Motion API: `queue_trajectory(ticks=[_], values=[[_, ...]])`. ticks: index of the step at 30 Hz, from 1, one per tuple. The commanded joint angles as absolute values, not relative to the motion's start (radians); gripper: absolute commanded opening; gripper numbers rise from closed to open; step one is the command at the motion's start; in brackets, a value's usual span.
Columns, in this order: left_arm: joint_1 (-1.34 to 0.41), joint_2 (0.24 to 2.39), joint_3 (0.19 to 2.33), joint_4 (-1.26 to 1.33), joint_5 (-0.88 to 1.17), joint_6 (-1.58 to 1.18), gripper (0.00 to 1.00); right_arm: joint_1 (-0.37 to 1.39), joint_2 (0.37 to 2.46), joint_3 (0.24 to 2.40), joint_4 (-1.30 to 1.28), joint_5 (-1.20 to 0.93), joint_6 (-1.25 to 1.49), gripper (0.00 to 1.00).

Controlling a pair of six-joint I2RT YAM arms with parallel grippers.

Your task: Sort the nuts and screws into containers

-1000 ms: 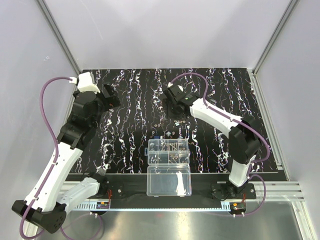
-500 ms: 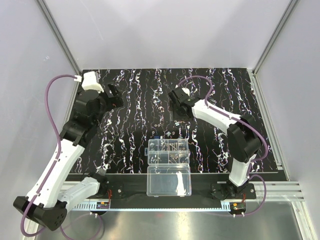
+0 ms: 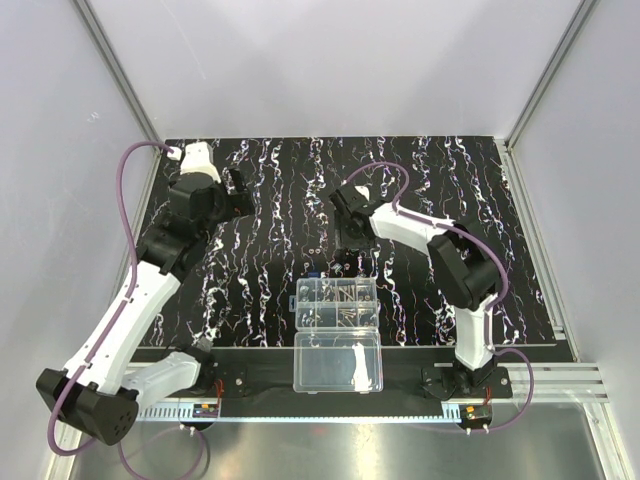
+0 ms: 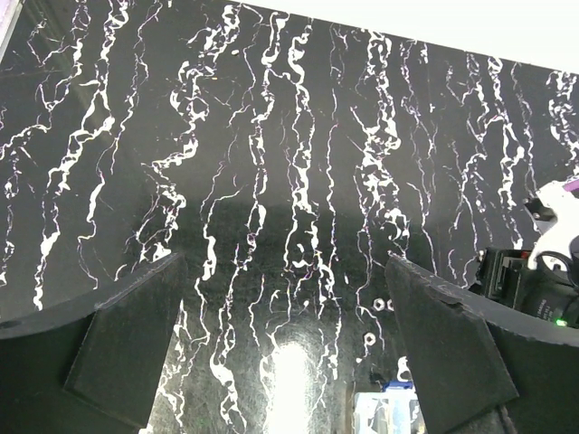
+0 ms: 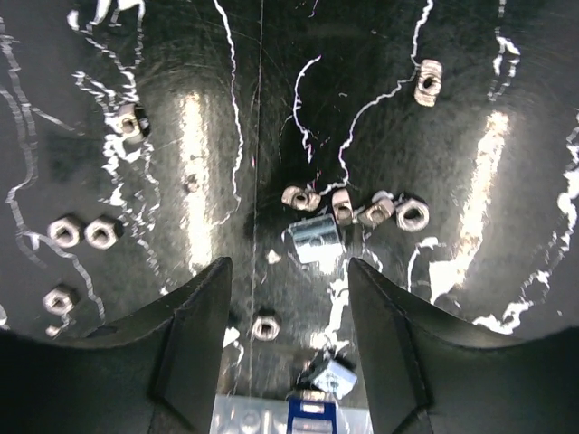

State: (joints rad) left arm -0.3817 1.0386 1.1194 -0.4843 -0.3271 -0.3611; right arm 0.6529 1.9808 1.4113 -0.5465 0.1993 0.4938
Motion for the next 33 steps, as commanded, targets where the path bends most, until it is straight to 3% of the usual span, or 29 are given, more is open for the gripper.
queue_trajectory(ticks=[1, 13, 24, 33], values=[[-0.377, 1.049, 1.167, -0.471, -0.341, -0.337, 0.99, 0.646, 2.0, 1.462, -0.534, 0.218, 0.459, 0.61], [-0.377, 1.06, 1.163, -0.468, -0.339, -0.337, 0.99, 0.617, 2.031, 1.434, -0.494, 0.19, 0.434, 0.55], [-0.377, 1.075, 1.164, -0.469, -0.334, -0.339, 0.99, 0.611, 2.045, 1.44, -0.5, 0.133, 0.419, 0.4], [-0.377, 1.062, 1.166, -0.468, -0.31, -0.347, 0.99, 0.611, 1.996, 1.39, -0.532, 0.126, 0.411, 0.47]])
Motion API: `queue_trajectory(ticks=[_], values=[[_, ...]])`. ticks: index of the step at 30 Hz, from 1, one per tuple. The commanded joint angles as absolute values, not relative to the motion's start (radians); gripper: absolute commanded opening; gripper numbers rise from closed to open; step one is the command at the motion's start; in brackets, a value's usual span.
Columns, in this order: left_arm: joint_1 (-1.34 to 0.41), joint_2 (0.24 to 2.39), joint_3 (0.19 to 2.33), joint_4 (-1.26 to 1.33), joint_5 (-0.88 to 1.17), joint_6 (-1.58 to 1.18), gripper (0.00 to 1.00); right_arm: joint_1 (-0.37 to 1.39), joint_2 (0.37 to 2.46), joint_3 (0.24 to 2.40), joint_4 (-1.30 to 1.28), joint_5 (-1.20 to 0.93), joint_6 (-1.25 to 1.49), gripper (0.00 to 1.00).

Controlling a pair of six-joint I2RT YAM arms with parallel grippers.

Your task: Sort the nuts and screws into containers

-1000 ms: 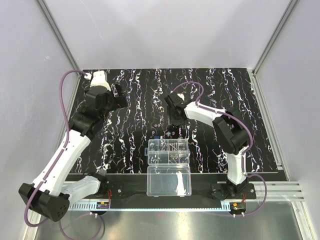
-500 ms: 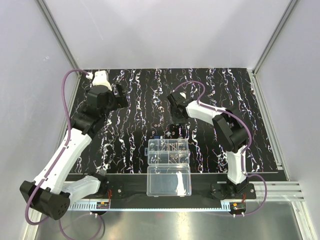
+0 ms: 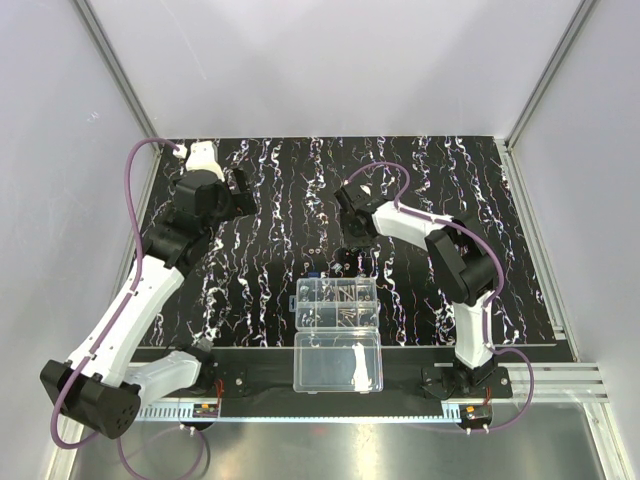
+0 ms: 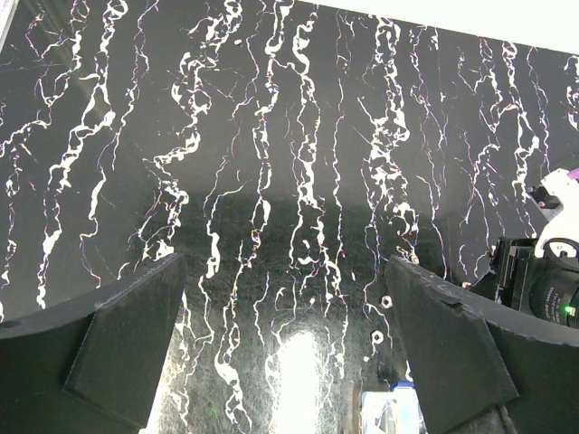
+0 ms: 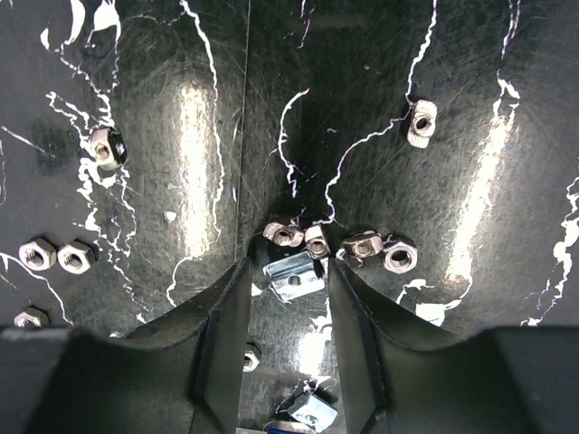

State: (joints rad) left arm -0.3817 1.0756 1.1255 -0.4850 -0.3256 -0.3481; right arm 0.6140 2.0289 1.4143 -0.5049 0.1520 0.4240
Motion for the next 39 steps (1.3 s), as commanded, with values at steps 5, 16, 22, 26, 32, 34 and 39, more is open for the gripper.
queue_trajectory(ticks=[5, 16, 22, 26, 32, 34, 39], values=[[-0.379, 1.058, 1.164, -0.466, -0.311, -0.347, 0.99, 0.614, 2.014, 1.379, -0.508, 0.118, 0.355, 0.44], [-0.377, 1.06, 1.164, -0.465, -0.311, -0.347, 0.99, 0.614, 2.033, 1.397, -0.534, 0.13, 0.29, 0.3], [-0.377, 1.062, 1.163, -0.466, -0.308, -0.348, 0.99, 0.618, 2.014, 1.404, -0.563, 0.124, 0.301, 0.1], [-0.379, 1.063, 1.164, -0.465, -0.301, -0.35, 0.99, 0.632, 1.935, 1.41, -0.598, 0.13, 0.336, 0.06], [-0.377, 1.055, 1.164, -0.462, -0.279, -0.356, 0.99, 0.705, 1.852, 1.45, -0.655, 0.147, 0.361, 0.03], [-0.379, 1.049, 1.164, -0.46, -0.276, -0.357, 0.99, 0.768, 1.841, 1.48, -0.685, 0.167, 0.361, 0.02], [-0.377, 1.037, 1.163, -0.459, -0.256, -0.365, 0.99, 0.883, 1.809, 1.464, -0.664, 0.117, 0.397, 0.02]])
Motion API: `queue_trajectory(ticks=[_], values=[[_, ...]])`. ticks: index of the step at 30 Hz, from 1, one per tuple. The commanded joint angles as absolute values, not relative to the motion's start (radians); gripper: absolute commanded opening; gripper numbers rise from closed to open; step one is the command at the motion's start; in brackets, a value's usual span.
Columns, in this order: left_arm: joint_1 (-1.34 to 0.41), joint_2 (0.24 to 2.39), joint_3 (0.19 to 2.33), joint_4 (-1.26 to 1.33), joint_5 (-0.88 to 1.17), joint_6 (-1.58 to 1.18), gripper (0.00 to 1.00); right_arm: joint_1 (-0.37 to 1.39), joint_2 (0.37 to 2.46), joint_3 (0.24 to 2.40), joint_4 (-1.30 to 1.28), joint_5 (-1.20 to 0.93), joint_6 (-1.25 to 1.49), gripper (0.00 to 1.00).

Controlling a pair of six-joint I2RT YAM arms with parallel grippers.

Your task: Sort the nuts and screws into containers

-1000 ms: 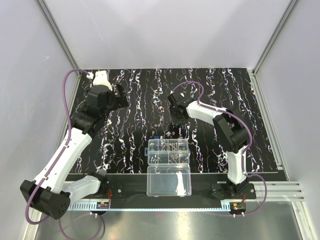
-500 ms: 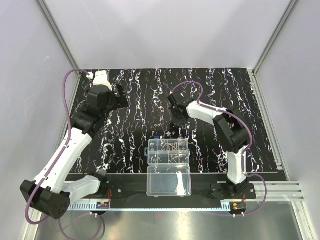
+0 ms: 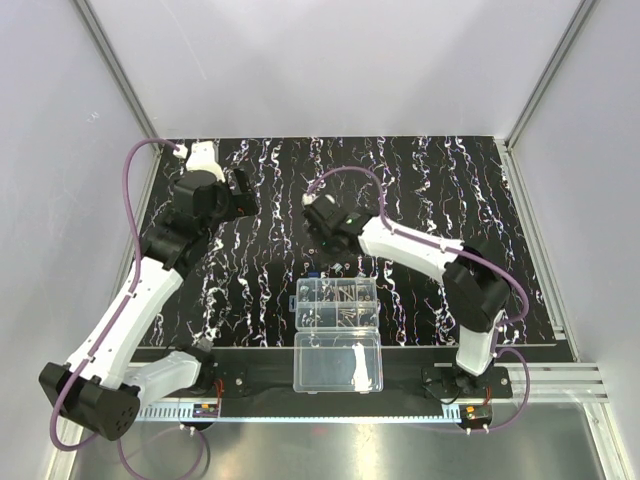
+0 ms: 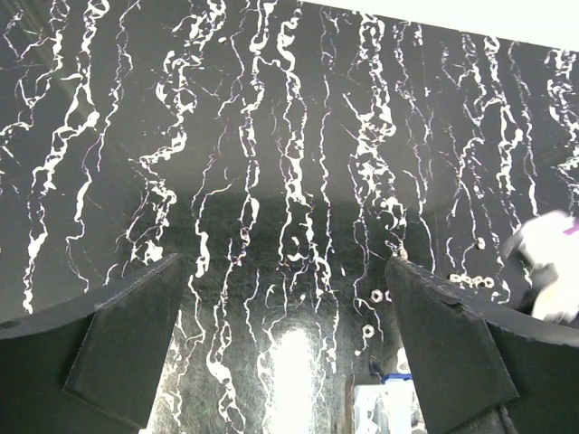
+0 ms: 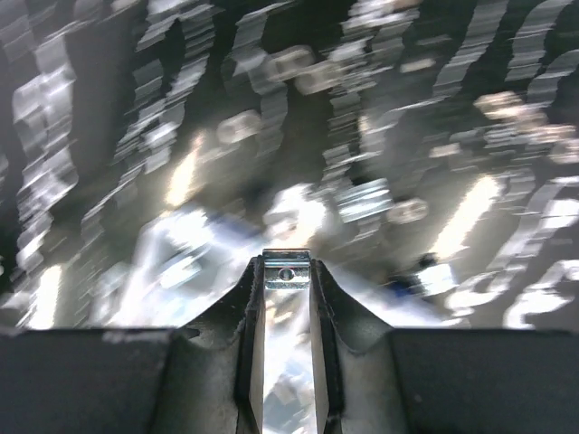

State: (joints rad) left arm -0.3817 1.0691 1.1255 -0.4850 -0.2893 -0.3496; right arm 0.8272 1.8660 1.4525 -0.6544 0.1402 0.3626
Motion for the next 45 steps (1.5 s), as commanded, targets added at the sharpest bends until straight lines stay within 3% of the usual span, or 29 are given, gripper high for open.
queue_trajectory(ticks=[1, 18, 24, 28, 32, 37, 45], values=[[-0.379, 1.034, 1.163, -0.457, -0.256, -0.367, 0.99, 0.893, 1.807, 1.456, -0.646, 0.083, 0.405, 0.02], [-0.377, 1.017, 1.161, -0.456, -0.261, -0.367, 0.99, 1.017, 1.904, 1.47, -0.623, 0.038, 0.454, 0.04], [-0.377, 1.009, 1.161, -0.456, -0.262, -0.368, 0.99, 1.022, 1.907, 1.466, -0.62, 0.043, 0.46, 0.22], [-0.377, 1.012, 1.161, -0.453, -0.259, -0.368, 0.99, 1.02, 1.887, 1.482, -0.612, 0.025, 0.457, 0.48], [-0.377, 1.009, 1.16, -0.453, -0.262, -0.368, 0.99, 1.02, 1.862, 1.497, -0.623, 0.055, 0.451, 0.61], [-0.377, 1.008, 1.158, -0.453, -0.264, -0.368, 0.99, 0.985, 1.81, 1.52, -0.692, 0.198, 0.439, 0.66], [-0.377, 1.031, 1.157, -0.451, -0.275, -0.362, 0.99, 0.7, 1.749, 1.401, -0.684, 0.224, 0.427, 0.64]])
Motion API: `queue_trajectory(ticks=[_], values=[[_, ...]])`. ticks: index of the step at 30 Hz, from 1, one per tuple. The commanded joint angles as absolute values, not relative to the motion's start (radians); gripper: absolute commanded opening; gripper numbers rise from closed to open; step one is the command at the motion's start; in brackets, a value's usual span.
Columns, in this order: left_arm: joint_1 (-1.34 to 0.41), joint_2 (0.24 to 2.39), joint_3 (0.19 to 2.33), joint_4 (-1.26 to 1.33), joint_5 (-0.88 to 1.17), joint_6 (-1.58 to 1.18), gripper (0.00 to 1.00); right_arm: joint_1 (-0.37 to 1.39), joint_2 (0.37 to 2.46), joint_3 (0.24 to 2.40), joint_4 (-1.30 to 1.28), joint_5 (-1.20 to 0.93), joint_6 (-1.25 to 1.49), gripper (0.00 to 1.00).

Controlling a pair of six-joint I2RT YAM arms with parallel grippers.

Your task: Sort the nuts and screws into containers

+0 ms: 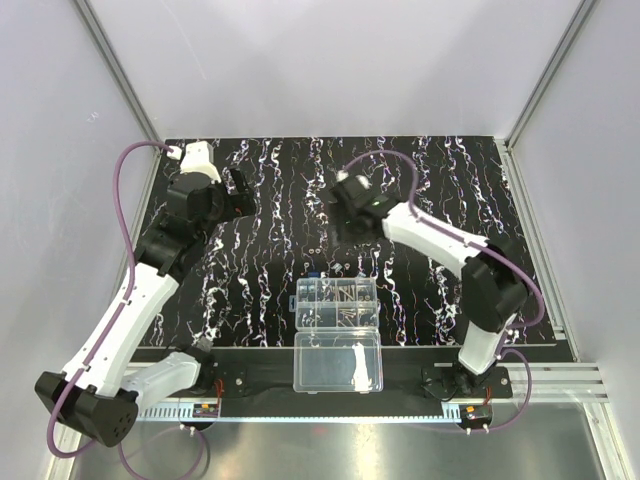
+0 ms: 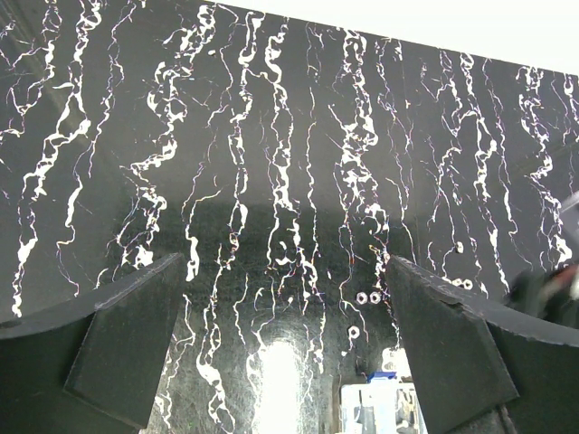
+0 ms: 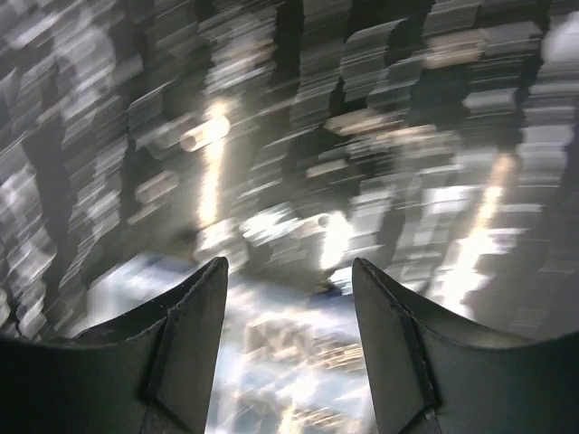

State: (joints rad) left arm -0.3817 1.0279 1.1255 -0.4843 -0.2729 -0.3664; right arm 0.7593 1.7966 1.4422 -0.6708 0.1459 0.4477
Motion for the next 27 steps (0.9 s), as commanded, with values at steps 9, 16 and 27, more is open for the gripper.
queue_trajectory(ticks=[9, 16, 27], values=[[-0.379, 1.084, 1.163, -0.466, -0.296, -0.354, 0.99, 0.638, 1.845, 1.344, -0.666, 0.213, 0.411, 0.61], [-0.379, 1.124, 1.166, -0.472, -0.287, -0.354, 0.99, 0.638, 1.876, 1.327, -0.649, 0.141, 0.416, 0.59], [-0.377, 1.135, 1.169, -0.477, -0.287, -0.359, 0.99, 0.64, 1.879, 1.282, -0.646, 0.063, 0.549, 0.55]])
